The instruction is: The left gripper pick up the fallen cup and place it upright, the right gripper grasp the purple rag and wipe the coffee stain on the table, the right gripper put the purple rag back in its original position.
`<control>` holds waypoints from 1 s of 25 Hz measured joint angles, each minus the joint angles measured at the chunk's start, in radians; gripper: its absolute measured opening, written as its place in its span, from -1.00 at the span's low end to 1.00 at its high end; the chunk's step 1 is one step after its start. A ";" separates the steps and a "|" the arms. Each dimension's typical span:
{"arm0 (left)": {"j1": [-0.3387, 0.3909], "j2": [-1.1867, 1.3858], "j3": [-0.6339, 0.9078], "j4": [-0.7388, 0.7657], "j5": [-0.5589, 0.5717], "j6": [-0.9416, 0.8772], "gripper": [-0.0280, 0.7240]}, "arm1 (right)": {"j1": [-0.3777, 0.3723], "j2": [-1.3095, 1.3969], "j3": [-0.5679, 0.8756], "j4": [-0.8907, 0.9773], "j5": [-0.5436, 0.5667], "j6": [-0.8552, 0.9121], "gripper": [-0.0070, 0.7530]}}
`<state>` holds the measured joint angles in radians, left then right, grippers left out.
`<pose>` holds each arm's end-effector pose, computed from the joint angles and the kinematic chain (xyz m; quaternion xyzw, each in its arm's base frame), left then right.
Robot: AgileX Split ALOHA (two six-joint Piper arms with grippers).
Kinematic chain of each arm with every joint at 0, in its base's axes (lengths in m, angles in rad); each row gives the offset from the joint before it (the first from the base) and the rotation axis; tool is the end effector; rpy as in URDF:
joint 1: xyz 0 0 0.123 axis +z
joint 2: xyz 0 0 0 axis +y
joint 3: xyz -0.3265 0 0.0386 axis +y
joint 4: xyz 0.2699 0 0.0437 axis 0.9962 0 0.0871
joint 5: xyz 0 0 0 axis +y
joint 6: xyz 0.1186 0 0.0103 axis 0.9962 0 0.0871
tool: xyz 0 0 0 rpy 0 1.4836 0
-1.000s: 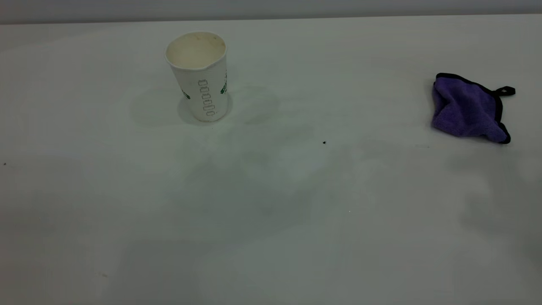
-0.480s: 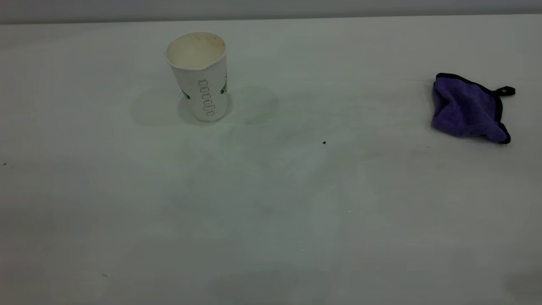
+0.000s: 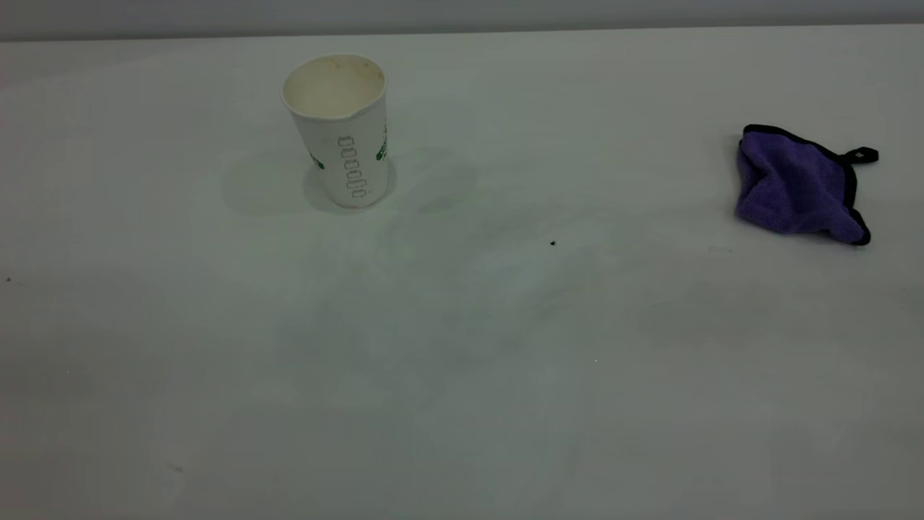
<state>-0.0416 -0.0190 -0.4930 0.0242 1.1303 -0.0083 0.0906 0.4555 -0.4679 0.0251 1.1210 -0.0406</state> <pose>-0.0106 0.0030 0.2654 0.0135 0.8677 -0.0003 0.4969 0.0547 0.0077 0.2468 -0.0609 0.9605 0.0191 0.2708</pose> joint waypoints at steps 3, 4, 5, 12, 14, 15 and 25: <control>0.000 0.000 0.000 0.000 0.000 0.000 0.25 | 0.000 -0.027 0.000 0.000 0.000 0.000 0.71; 0.000 0.000 0.000 0.000 0.000 0.000 0.25 | 0.000 -0.029 0.000 0.000 0.000 0.000 0.70; 0.000 0.000 0.000 0.000 0.000 0.000 0.25 | 0.000 -0.031 0.000 0.000 0.000 0.000 0.69; 0.000 0.000 0.000 0.000 0.000 0.000 0.25 | -0.008 -0.052 0.000 0.000 0.000 0.001 0.64; 0.000 0.000 0.000 0.001 0.000 0.000 0.25 | -0.033 -0.106 0.000 0.000 0.000 0.001 0.63; 0.000 0.000 0.000 0.001 0.000 0.000 0.25 | -0.045 -0.138 0.000 0.000 0.000 0.002 0.63; 0.000 0.000 0.000 0.001 0.000 0.000 0.25 | -0.089 -0.443 0.000 -0.008 0.012 0.019 0.59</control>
<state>-0.0416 -0.0190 -0.4930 0.0251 1.1303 -0.0083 0.0014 0.0127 -0.4679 0.0175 1.1334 -0.0215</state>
